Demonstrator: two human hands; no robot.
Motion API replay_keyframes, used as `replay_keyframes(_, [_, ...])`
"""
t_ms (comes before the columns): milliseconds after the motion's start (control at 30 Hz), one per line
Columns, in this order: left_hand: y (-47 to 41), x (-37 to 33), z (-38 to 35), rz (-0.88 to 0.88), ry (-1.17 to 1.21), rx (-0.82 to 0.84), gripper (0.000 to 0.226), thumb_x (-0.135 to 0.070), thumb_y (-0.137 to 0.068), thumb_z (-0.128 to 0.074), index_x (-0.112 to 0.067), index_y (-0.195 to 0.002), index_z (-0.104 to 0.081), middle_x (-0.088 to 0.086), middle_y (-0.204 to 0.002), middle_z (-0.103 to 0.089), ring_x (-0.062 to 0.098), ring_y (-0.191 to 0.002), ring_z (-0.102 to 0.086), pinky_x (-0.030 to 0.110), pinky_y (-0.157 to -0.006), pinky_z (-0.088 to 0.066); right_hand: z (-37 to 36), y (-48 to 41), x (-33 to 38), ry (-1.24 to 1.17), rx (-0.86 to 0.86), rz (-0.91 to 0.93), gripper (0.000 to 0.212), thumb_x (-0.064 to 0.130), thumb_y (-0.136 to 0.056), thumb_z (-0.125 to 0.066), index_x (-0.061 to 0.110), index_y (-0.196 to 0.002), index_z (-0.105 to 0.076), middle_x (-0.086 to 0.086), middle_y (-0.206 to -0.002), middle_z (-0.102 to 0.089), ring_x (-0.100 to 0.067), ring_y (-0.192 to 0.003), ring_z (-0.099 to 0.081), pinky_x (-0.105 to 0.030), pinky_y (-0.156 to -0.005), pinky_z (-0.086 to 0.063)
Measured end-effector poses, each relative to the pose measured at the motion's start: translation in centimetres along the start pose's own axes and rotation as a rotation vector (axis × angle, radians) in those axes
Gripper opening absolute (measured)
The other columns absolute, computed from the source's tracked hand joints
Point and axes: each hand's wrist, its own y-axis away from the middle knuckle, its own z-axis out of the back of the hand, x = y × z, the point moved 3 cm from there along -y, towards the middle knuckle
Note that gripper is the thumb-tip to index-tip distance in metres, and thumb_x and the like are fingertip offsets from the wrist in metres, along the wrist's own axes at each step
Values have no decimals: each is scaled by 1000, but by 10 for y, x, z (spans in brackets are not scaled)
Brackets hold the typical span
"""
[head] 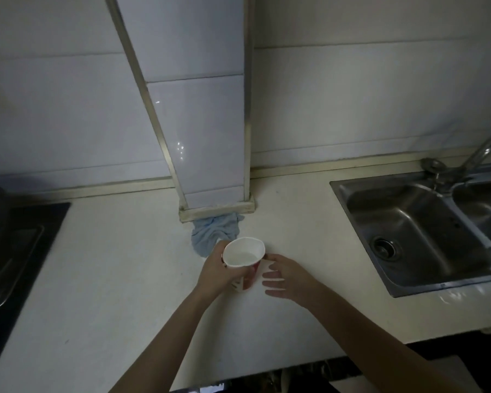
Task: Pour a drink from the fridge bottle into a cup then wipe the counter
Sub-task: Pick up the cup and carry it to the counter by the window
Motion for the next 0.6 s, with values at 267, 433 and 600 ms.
replay_keyframes(267, [-6, -33, -16, -141, -75, 116, 67, -48, -53, -86, -25, -109, -56, -13, -105, -62, 6, -97, -60, 25, -74, -51, 20, 18, -10, -156, -19, 18, 21, 27, -90, -62, 13, -104, -61, -22, -118, -57, -35, -107, -59, -46, -89, -53])
replay_keyframes(433, [1, -67, -25, -260, -28, 231, 61, -26, -68, -89, -22, -118, -55, -15, -110, -61, 1, -101, -58, 27, -80, -54, 28, 36, -27, -402, 15, 86, 26, 12, -94, -55, 1, -118, -58, -26, -119, -61, -38, -110, -60, -47, -95, -50])
replay_keyframes(600, [16, -97, -43, -382, -43, 396, 67, -27, -68, -89, -30, -122, -48, -23, -112, -55, -8, -100, -55, 11, -75, -50, 49, 67, -36, -564, -22, 202, 25, 9, -92, -54, -1, -114, -61, -28, -116, -63, -38, -108, -62, -46, -97, -50])
